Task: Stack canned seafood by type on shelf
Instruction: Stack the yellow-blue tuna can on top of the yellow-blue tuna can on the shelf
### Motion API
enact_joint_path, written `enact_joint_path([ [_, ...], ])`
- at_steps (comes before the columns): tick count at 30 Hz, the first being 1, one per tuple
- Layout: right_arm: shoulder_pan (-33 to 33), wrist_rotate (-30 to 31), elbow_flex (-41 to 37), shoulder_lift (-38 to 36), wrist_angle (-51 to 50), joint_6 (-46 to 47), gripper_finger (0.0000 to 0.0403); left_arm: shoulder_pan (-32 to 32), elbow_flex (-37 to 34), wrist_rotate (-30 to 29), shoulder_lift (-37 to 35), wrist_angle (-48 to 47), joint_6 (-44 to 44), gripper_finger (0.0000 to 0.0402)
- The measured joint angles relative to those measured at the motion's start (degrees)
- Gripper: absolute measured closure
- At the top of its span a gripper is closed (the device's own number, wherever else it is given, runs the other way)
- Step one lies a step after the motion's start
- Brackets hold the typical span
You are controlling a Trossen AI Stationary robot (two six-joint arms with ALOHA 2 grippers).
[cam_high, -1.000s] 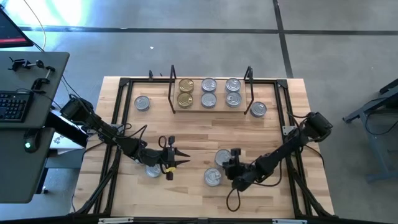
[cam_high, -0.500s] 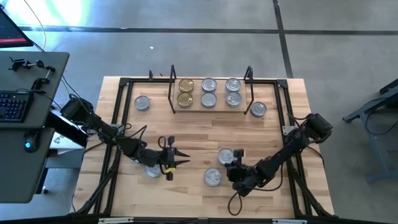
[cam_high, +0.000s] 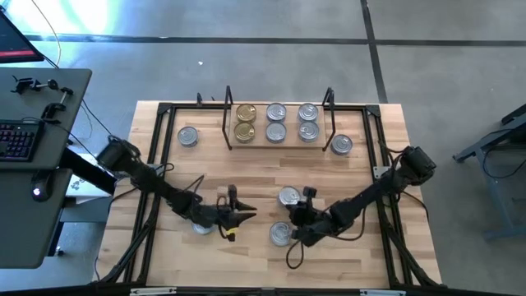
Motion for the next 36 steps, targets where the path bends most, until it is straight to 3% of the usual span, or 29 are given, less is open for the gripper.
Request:
enact_joint_path([
  [4, -2.4, -4.4, 0.0, 0.0, 3.2, -1.1, 0.0402, 1.7, 1.1, 1.9, 5.3, 3.3, 8.4, 0.032],
  [9, -4.7, -8.4, 0.0, -0.1, 6.4, -2.4, 0.0402, 4.5, 4.5, 7.8, 10.2, 3.0, 17.3, 0.0269],
  [18, -6.1, -12.7, 0.0, -0.1, 8.6, -2.5, 0.0403, 7.8, 9.2, 7.2, 15.7, 2.8, 29.8, 0.0182],
  [26, -6.1, -15.9, 0.0, -0.1, 11.7, -2.5, 0.0403, 10.3, 9.4, 7.6, 18.2, 3.5, 27.0, 0.017],
  [36, -6.1, -15.3, 0.0, -0.1, 12.9, -3.6, 0.0403, 10.2, 9.4, 6.8, 18.3, 3.0, 24.0, 0.017],
])
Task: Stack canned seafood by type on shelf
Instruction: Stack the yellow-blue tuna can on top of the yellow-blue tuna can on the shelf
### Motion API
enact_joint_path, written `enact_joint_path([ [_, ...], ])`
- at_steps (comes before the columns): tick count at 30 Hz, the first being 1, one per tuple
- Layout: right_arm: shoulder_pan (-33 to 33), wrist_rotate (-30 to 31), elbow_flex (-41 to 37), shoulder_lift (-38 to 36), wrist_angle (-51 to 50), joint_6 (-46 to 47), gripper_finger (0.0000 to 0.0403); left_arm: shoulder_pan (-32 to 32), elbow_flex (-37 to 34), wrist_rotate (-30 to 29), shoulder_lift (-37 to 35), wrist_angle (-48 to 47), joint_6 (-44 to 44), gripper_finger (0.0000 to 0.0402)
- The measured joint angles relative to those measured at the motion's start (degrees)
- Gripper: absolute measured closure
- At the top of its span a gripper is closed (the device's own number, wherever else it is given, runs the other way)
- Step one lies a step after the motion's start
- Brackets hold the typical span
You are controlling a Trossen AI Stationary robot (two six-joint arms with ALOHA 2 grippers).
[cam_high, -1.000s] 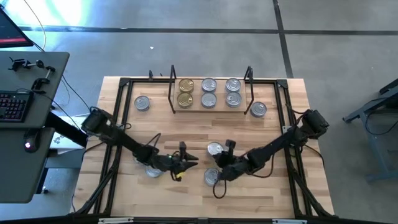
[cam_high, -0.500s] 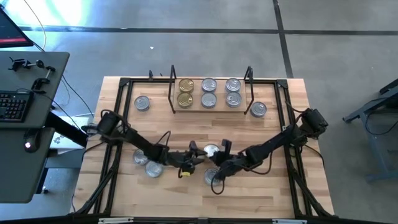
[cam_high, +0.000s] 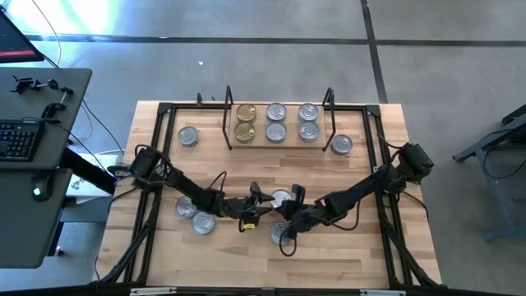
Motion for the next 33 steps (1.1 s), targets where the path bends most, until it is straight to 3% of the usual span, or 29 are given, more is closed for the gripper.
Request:
enact_joint_path([
  [21, 0.1, 2.5, 0.0, -1.3, -1.8, 4.4, 0.0403, -2.9, -0.1, -1.1, 0.1, -0.6, 4.4, 0.017],
  [30, 0.5, 1.3, 0.0, -2.0, 0.4, 3.3, 0.0403, -2.2, -0.2, -1.9, 0.2, -1.4, -0.5, 0.017],
  [33, 1.0, 1.3, 0.0, -2.0, 0.6, 2.6, 0.0403, -1.6, -0.2, 0.5, 0.2, -1.7, -2.0, 0.017],
])
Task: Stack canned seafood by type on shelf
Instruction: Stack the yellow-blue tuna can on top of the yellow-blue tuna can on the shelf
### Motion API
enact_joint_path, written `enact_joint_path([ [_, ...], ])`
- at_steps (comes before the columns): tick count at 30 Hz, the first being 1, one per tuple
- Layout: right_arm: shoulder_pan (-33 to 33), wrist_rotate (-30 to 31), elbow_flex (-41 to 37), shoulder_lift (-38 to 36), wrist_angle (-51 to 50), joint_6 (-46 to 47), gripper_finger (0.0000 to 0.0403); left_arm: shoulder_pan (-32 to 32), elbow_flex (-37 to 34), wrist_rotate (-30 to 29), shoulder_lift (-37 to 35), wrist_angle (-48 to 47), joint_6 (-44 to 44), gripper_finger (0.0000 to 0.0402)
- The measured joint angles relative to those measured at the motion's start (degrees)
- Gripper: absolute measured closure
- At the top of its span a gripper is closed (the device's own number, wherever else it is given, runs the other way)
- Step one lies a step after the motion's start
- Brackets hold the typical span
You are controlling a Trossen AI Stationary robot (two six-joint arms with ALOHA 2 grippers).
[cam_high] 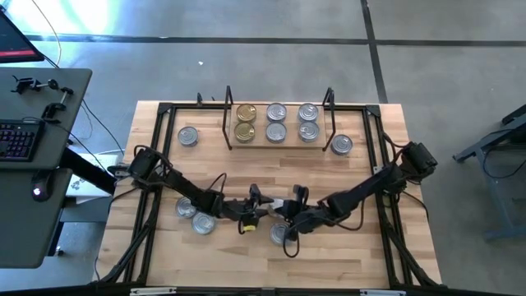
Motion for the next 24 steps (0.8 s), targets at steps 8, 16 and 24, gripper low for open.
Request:
enact_joint_path([
  [8, 1.2, 0.3, 0.0, 0.0, 0.2, 0.0, 0.0393, 0.2, 0.0, 3.4, 0.0, -0.2, -6.5, 0.0223],
  [16, 1.1, 0.7, 0.0, -1.9, 0.3, -5.1, 0.0288, 0.1, -0.1, 1.7, -0.4, -1.3, -16.6, 0.0279],
  [24, 1.3, 1.0, 0.1, -1.9, 0.0, -18.9, 0.0206, 0.1, 0.4, 0.6, -7.7, -15.7, -28.3, 0.0279],
])
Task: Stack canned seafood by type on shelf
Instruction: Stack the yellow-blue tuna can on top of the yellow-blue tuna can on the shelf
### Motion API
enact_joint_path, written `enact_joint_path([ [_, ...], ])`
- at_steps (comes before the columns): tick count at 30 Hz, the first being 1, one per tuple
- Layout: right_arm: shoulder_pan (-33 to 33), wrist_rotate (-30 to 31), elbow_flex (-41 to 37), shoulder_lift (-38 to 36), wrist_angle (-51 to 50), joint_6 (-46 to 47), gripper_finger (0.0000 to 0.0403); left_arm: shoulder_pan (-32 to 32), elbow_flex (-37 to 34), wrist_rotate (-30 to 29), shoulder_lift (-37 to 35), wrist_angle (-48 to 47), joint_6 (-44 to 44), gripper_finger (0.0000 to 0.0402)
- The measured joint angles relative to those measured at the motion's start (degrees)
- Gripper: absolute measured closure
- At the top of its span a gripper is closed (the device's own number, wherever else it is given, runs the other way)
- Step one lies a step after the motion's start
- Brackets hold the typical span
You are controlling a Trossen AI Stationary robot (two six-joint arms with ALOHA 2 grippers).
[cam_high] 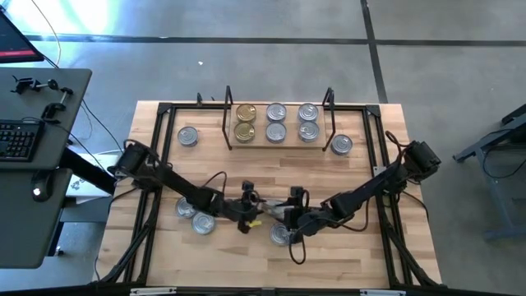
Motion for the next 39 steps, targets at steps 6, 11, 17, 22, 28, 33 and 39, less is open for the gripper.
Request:
enact_joint_path([
  [6, -1.5, 1.1, 0.0, 0.1, 1.7, -4.2, 0.0196, -0.2, 4.5, -0.2, -2.0, -11.5, -2.7, 0.0279],
  [11, -2.7, -1.3, 0.0, 0.4, 3.6, -7.2, 0.0196, -0.4, 7.1, 0.0, -2.0, -13.5, -1.4, 0.0279],
  [17, -2.7, -3.3, 0.0, 1.2, 3.7, -7.1, 0.0196, -0.3, 7.9, -1.0, -2.0, -13.2, -1.4, 0.0258],
  [22, -2.7, -0.5, 0.0, 4.2, 3.3, -7.7, 0.0196, -0.3, 7.9, -1.0, -2.1, -12.8, -1.8, 0.0258],
  [28, -2.7, 3.5, 0.0, 4.6, 3.2, -3.6, 0.0221, -0.3, 8.0, -1.4, -2.1, -12.9, -2.9, 0.0243],
  [33, -2.5, 3.7, 0.0, 4.6, 3.1, -3.1, 0.028, 0.2, 8.1, -2.6, -2.2, -16.5, -2.4, 0.0217],
  [39, -0.4, 21.9, 4.0, 0.3, -10.4, -4.7, 0.028, 0.0, 8.0, -8.9, -2.2, -27.5, -11.4, 0.0204],
])
